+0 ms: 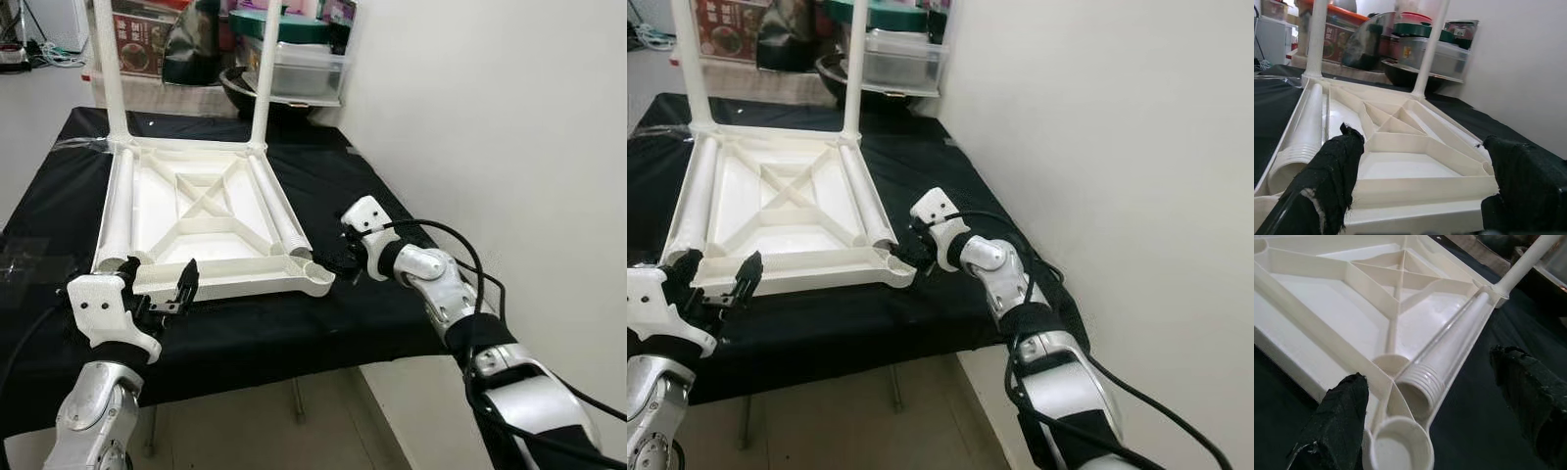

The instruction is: Building children table

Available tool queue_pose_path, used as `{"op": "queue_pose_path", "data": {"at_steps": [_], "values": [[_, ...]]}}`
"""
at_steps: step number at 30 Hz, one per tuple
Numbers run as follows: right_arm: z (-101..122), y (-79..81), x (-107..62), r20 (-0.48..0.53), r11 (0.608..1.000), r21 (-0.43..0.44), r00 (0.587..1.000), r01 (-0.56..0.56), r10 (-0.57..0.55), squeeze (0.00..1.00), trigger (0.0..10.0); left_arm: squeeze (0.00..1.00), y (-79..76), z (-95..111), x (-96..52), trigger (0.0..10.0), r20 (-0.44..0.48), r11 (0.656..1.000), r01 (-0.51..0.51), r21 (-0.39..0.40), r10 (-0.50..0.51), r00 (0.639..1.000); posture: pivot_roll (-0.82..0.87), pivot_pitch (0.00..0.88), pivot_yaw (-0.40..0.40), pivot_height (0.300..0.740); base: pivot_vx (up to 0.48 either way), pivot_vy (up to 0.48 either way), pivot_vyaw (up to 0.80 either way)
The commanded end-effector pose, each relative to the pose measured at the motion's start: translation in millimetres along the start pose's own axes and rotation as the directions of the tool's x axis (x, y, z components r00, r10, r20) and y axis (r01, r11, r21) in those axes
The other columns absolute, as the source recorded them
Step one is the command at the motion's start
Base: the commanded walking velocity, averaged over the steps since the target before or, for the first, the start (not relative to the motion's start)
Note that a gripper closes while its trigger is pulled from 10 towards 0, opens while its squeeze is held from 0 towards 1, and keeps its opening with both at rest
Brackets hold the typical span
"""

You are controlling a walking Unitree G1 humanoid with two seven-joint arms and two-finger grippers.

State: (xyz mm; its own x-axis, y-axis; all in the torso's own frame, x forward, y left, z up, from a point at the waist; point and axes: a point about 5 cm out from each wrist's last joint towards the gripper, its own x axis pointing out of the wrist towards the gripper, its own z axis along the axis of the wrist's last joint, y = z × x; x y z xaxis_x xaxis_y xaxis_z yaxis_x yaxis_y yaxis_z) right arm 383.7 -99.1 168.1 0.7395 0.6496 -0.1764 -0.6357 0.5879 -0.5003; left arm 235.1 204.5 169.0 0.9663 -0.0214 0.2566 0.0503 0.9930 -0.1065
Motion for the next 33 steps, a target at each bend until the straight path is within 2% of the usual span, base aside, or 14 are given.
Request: {"op": "queue_pose_path", "data": {"at_steps": [1, 9, 15, 20, 29, 33], "values": [[-2.8, -3.6, -1.8, -0.016, 1.000, -0.014, 1.000, 0.021, -0.021, 0.00, 10.0, 0.00, -2.3, -2.0, 0.5, 10.0, -0.006, 1.000, 0.005, -0.012, -0.005, 1.000, 0.16, 0.000, -0.214, 0.740, 0.000, 0.000, 0.00], [-5.1, 7.0, 6.7, -0.060, 0.999, -0.052, 0.998, 0.011, -0.014, 0.00, 10.0, 0.00, -2.8, -1.4, 0.5, 10.0, -0.004, 1.000, 0.005, -0.015, -0.005, 1.000, 0.16, 0.000, -0.216, 0.740, 0.000, 0.000, 0.00], [-13.4, 10.2, 10.3, -0.157, 0.991, -0.134, 0.987, 0.023, -0.044, 0.00, 10.0, 0.00, -3.8, -1.8, 0.9, 10.0, -0.006, 1.000, 0.007, -0.017, -0.007, 1.000, 0.17, 0.000, -0.221, 0.740, 0.000, 0.000, 0.00], [-17.5, 13.6, 13.2, -0.196, 0.987, -0.153, 0.978, 0.048, -0.078, 0.00, 10.0, 0.00, -3.6, -2.0, 1.2, 10.0, -0.006, 1.000, 0.006, -0.017, -0.006, 1.000, 0.17, 0.000, -0.221, 0.740, 0.000, 0.000, 0.00], [-22.7, 18.0, 16.0, -0.231, 0.981, -0.132, 0.958, 0.143, -0.171, 0.00, 10.0, 0.00, -3.6, -2.3, 1.4, 10.0, -0.007, 1.000, 0.006, -0.014, -0.006, 1.000, 0.18, 0.000, -0.219, 0.740, 0.000, 0.000, 0.00], [-22.8, 22.6, 18.4, -0.228, 0.980, -0.092, 0.954, 0.176, -0.192, 0.00, 10.0, 0.00, -3.4, -2.7, 1.2, 10.0, -0.012, 1.000, 0.009, -0.013, -0.009, 1.000, 0.18, 0.000, -0.215, 0.740, 0.000, 0.000, 0.00]]}}
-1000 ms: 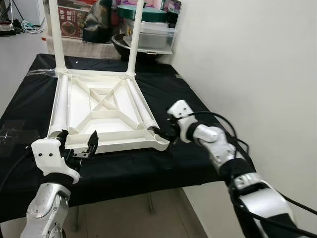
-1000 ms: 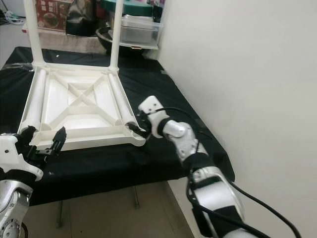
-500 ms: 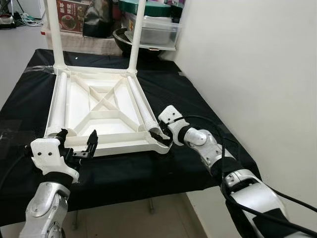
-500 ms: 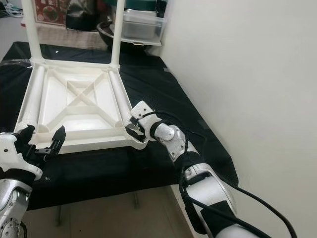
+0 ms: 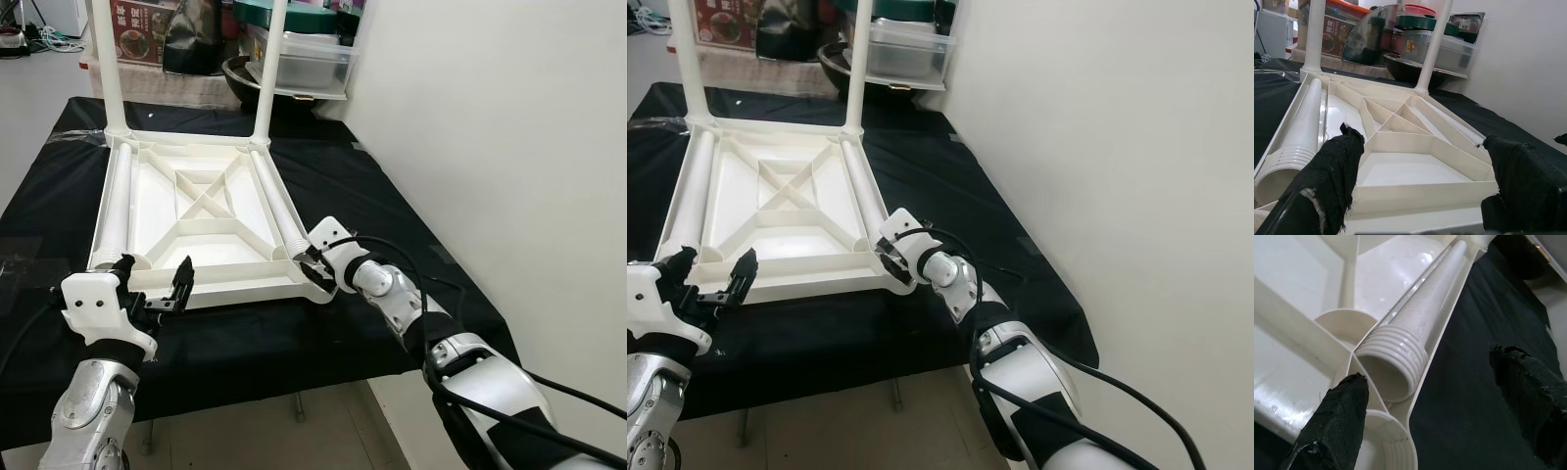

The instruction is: Building children table

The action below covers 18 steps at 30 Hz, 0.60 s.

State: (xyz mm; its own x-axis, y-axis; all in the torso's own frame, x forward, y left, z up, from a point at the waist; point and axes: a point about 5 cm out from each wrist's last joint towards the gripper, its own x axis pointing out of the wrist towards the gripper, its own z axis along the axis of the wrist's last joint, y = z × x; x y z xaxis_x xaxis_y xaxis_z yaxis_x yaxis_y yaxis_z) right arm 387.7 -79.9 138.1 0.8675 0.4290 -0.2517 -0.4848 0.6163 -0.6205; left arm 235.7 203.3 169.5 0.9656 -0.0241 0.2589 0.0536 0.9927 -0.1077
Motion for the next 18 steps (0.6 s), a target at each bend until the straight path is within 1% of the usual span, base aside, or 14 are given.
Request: {"op": "queue_pose_path", "data": {"at_steps": [1, 4, 6, 7, 8, 10, 11, 15, 16, 18], "values": [[-6.2, -0.9, -0.9, -0.033, 0.999, 0.034, 0.999, 0.018, -0.017, 0.00, 10.0, 0.00, -2.2, -3.0, 0.4, 10.0, -0.014, 1.000, 0.006, -0.011, -0.006, 1.000, 0.18, 0.000, -0.215, 0.740, 0.000, 0.000, 0.00], [-6.1, 1.3, -0.5, -0.033, 0.999, 0.040, 0.999, 0.017, -0.015, 0.00, 10.0, 0.00, -2.5, -3.6, 0.2, 10.0, -0.018, 1.000, 0.009, -0.009, -0.009, 1.000, 0.19, 0.000, -0.203, 0.740, 0.000, 0.000, 0.00], [-8.3, 1.8, -0.7, -0.042, 0.997, 0.066, 0.998, 0.045, -0.042, 0.00, 10.0, 0.00, -5.1, -7.1, -1.0, 10.0, -0.041, 1.000, 0.018, 0.017, -0.017, 0.999, 0.24, 0.000, -0.210, 0.740, 0.000, 0.000, 0.00], [-8.3, 1.8, -0.7, -0.042, 0.997, 0.066, 0.998, 0.045, -0.042, 0.00, 10.0, 0.00, -5.1, -7.1, -1.0, 10.0, -0.041, 1.000, 0.018, 0.017, -0.017, 0.999, 0.24, 0.000, -0.210, 0.740, 0.000, 0.000, 0.00], [-8.8, 2.2, -0.3, -0.051, 0.992, 0.102, 0.996, 0.076, -0.071, 0.00, 10.0, 0.00, -6.0, -10.2, -3.5, 10.0, -0.063, 0.999, 0.025, 0.041, -0.022, 0.998, 0.23, 0.000, -0.187, 0.740, 0.000, 0.000, 0.00], [-8.0, 3.0, 0.3, -0.052, 0.990, 0.111, 0.996, 0.084, -0.078, 0.00, 10.0, 0.00, -5.6, -10.8, -4.4, 10.0, -0.067, 0.999, 0.025, 0.043, -0.022, 0.997, 0.23, 0.000, -0.187, 0.740, 0.000, 0.000, 0.00], [-5.7, 5.3, 1.3, -0.048, 0.990, 0.110, 0.996, 0.084, -0.080, 0.00, 10.0, 0.00, -3.4, -10.9, -4.7, 10.0, -0.074, 0.999, 0.027, 0.044, -0.024, 0.997, 0.21, 0.000, -0.154, 0.740, 0.000, 0.000, 0.00], [-3.3, 7.8, 2.4, -0.045, 0.991, 0.104, 0.996, 0.086, -0.082, 0.00, 10.0, 0.00, -0.8, -10.9, -4.7, 10.0, -0.082, 0.999, 0.030, 0.045, -0.027, 0.996, 0.21, 0.000, -0.154, 0.740, 0.000, 0.000, 0.00], [-1.8, 8.4, 2.8, -0.037, 0.989, 0.114, 0.995, 0.092, -0.089, 0.00, 10.0, 0.00, -1.7, -12.1, -1.7, 10.0, -0.097, 0.996, 0.056, 0.063, -0.049, 0.994, 0.18, 0.000, -0.120, 0.740, 0.000, 0.000, 0.00], [-0.3, 9.0, 3.1, -0.029, 0.986, 0.129, 0.995, 0.101, -0.098, 0.00, 10.0, 0.00, -3.0, -13.5, 2.0, 10.0, -0.116, 0.993, 0.086, 0.085, -0.076, 0.990, 0.18, 0.000, -0.117, 0.740, 0.000, 0.000, 0.00]]}}
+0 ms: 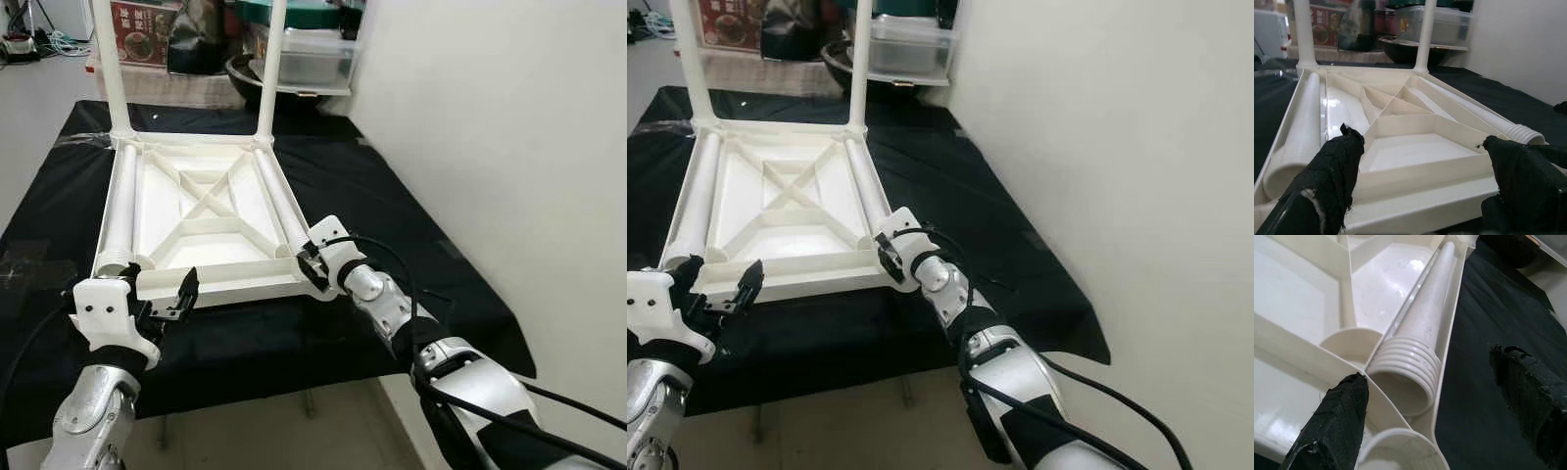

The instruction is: Building children table

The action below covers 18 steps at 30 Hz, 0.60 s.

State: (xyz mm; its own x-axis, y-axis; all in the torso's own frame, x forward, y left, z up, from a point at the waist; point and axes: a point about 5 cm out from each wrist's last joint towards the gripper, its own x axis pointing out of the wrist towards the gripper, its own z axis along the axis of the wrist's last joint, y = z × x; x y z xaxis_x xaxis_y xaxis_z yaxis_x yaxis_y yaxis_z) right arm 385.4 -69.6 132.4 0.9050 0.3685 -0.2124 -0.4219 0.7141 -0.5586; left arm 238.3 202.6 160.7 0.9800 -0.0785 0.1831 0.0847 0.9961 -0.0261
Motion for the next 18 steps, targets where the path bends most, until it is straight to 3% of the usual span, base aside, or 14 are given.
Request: {"op": "queue_pose_path", "data": {"at_steps": [1, 3, 10, 16, 18], "values": [[-2.9, -2.4, -0.6, -0.012, 0.999, 0.026, 1.000, 0.020, -0.020, 0.00, 10.0, 0.00, -3.6, -3.8, 2.2, 10.0, -0.031, 0.999, 0.034, 0.017, -0.034, 0.999, 0.18, 0.000, -0.117, 0.740, 0.000, 0.000, 0.00], [-6.2, -1.8, -1.8, -0.012, 0.999, 0.037, 0.999, 0.030, -0.030, 0.00, 10.0, 0.00, -4.5, -6.1, 7.3, 10.0, -0.052, 0.996, 0.062, 0.057, -0.059, 0.997, 0.17, 0.000, -0.092, 0.740, 0.000, 0.000, 0.00], [-8.5, -2.3, -2.8, -0.011, 0.998, 0.046, 0.999, 0.039, -0.038, 0.00, 10.0, 0.00, -2.8, -7.8, 8.5, 10.0, -0.068, 0.995, 0.061, 0.081, -0.056, 0.996, 0.17, 0.000, -0.098, 0.740, 0.000, 0.000, 0.00], [2.5, -6.7, -2.1, 0.064, 0.985, 0.168, 0.996, 0.049, -0.060, 0.00, 10.0, 0.00, -1.2, -8.7, 6.7, 10.0, -0.074, 0.996, 0.048, 0.080, -0.042, 0.996, 0.17, 0.000, -0.106, 0.740, 0.000, 0.000, 0.00], [2.5, -6.7, -2.1, 0.064, 0.985, 0.168, 0.996, 0.049, -0.060, 0.00, 10.0, 0.00, -1.2, -8.7, 6.7, 10.0, -0.074, 0.996, 0.048, 0.080, -0.042, 0.996, 0.17, 0.000, -0.106, 0.740, 0.000, 0.000, 0.00]]}}
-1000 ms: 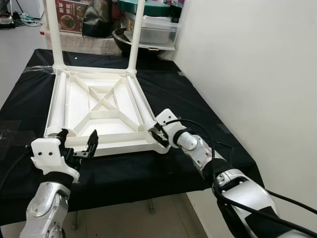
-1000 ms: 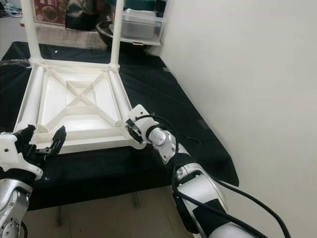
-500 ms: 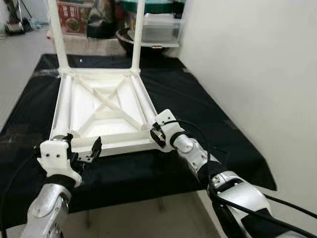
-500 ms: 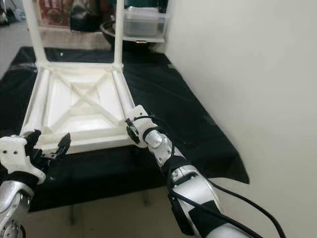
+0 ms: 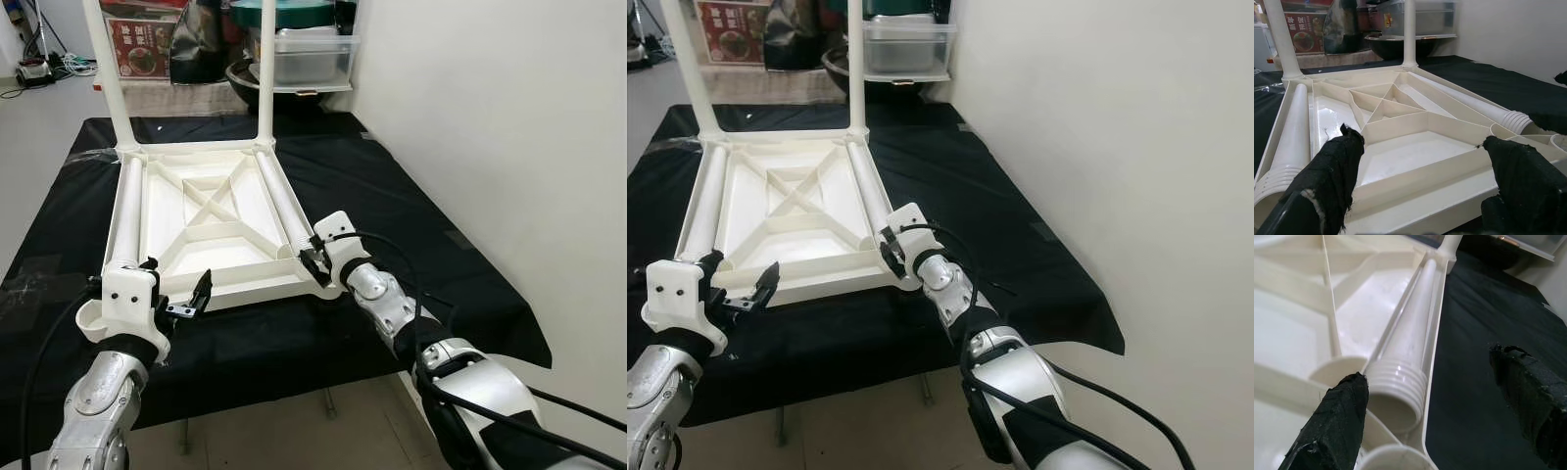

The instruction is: Building children table

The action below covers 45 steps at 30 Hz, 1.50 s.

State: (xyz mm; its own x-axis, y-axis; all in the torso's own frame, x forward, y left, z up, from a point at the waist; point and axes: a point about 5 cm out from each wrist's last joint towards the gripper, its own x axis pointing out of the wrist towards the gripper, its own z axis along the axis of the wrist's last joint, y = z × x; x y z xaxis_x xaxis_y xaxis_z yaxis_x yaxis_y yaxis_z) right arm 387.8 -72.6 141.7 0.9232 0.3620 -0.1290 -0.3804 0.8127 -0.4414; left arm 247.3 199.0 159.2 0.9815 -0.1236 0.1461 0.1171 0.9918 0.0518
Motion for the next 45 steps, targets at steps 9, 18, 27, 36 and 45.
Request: {"op": "queue_pose_path", "data": {"at_steps": [9, 18, 27, 36, 45], "values": [[9.9, -11.5, -4.8, 0.122, 0.989, 0.144, 0.991, 0.041, -0.059, 0.00, 10.0, 0.00, 1.3, -6.9, -2.9, 10.0, -0.034, 1.000, 0.001, -0.010, -0.001, 0.999, 0.14, 0.000, -0.090, 0.740, 0.000, 0.000, 0.41], [4.7, -17.5, -8.8, 0.127, 0.980, 0.189, 0.989, 0.053, -0.078, 0.00, 10.0, 0.00, 0.0, -7.7, -3.1, 10.0, -0.035, 1.000, 0.003, -0.019, -0.003, 0.999, 0.14, 0.000, -0.093, 0.740, 0.000, 0.000, 0.18], [3.4, -29.5, -12.5, 0.129, 0.974, 0.202, 0.983, 0.103, -0.131, 0.00, 10.0, 0.00, 1.5, -4.8, -3.0, 10.0, -0.016, 1.000, -0.007, -0.020, 0.007, 1.000, 0.15, 0.000, -0.107, 0.740, 0.298, 0.000, 0.00], [0.3, -33.6, -15.1, 0.130, 0.980, 0.175, 0.985, 0.093, -0.116, 0.00, 10.0, 0.00, 3.1, -2.2, -3.6, 10.0, 0.002, 0.999, -0.015, -0.029, 0.015, 1.000, 0.14, 0.000, -0.113, 0.740, 0.000, 0.000, 0.00], [-4.6, -42.2, -18.6, 0.116, 0.981, 0.172, 0.987, 0.092, -0.113, 0.00, 10.0, 0.00, 1.7, -0.6, -3.7, 10.0, 0.011, 0.999, -0.017, -0.035, 0.017, 1.000, 0.14, 0.000, -0.123, 0.740, 0.000, 0.000, 0.34]]}}
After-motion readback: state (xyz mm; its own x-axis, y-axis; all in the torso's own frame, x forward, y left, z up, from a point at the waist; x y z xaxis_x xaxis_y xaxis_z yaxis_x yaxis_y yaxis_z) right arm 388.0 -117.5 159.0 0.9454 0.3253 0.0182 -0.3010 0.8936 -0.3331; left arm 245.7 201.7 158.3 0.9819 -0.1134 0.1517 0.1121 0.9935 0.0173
